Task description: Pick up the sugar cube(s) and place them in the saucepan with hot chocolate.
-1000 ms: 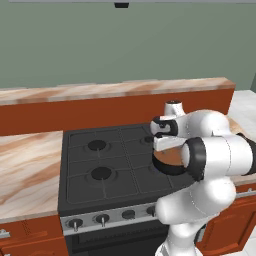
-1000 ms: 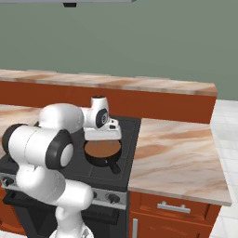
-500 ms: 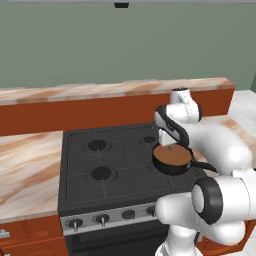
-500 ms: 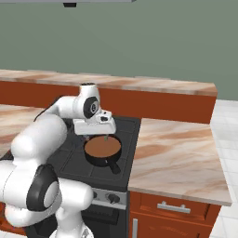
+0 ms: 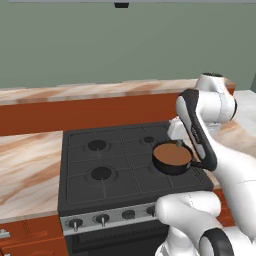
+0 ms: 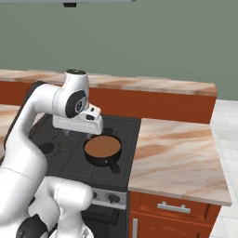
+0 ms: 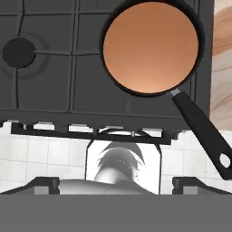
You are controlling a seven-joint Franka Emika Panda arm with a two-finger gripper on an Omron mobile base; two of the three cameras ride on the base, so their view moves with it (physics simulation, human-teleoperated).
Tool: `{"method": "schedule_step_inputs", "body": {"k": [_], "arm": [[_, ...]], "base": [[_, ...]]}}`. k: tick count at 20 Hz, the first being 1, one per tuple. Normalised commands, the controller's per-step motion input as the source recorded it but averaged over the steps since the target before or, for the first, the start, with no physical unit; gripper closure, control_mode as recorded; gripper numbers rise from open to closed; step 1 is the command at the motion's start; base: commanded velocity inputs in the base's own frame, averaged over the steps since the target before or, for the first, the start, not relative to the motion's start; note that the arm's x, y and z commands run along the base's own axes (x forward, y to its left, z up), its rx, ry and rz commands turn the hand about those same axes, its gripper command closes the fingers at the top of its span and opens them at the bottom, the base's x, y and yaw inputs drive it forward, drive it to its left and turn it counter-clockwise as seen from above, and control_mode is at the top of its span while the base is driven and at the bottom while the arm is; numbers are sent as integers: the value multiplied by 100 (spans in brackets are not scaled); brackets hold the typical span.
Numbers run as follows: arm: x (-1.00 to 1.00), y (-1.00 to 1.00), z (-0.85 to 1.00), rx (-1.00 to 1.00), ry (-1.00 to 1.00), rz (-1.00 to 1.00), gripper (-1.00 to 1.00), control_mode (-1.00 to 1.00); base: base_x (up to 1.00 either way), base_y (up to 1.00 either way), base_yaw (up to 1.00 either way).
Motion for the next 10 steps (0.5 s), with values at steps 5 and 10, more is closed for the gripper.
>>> {"method": "schedule_step_inputs", "body": {"k": [5,10], "arm": [[-76,63,69,0,-24,-1,-100,-100],[-78,45,45,-3,-25,-5,-100,-100]], "base": [[0,0,0],[0,0,0]]}}
